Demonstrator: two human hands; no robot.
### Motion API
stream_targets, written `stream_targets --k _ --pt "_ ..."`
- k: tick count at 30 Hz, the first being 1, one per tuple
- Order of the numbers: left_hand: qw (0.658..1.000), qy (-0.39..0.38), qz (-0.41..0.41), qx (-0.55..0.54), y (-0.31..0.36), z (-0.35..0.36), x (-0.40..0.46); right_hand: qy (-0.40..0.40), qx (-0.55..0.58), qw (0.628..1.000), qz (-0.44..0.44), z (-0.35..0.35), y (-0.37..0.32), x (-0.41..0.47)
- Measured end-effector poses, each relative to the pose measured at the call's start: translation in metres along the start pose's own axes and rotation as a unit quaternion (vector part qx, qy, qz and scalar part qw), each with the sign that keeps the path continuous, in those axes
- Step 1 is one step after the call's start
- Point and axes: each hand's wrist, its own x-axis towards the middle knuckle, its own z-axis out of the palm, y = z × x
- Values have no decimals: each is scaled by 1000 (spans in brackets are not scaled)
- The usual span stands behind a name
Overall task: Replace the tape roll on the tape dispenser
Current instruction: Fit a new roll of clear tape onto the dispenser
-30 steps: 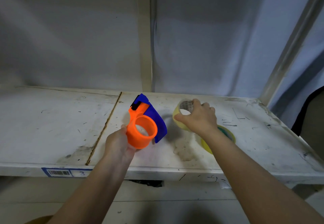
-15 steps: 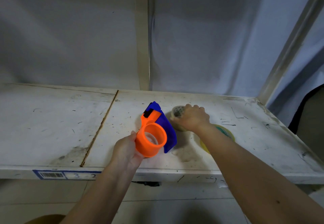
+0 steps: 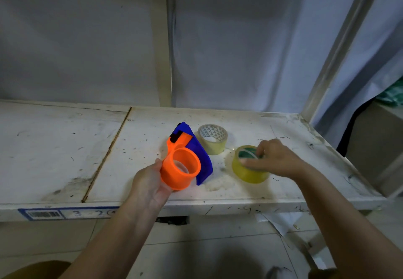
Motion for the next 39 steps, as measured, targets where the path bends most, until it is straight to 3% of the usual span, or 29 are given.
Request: stream_targets --k 2,5,13,17,22,26,39 --pt "1000 -2 1 2 0 1 -4 -35 -47 998 -6 10 -4 0" --pt "1000 -5 -1 -2 -1 2 -8 -4 -38 999 10 23 -8 4" --pt "999 -31 9 -27 8 2 -19 107 133 984 56 31 -19 2" --pt "998 -37 24 -37 10 1 -19 180 269 946 3 19 -45 -18" --pt "998 -24 58 -22 10 0 -16 137 378 905 -139 10 -84 -49" --pt "995 -18 96 -23 10 -1 -13 90 431 879 -181 14 -107 -58" --pt "980 -28 196 -2 10 0 -20 30 349 916 -198 52 -132 -52"
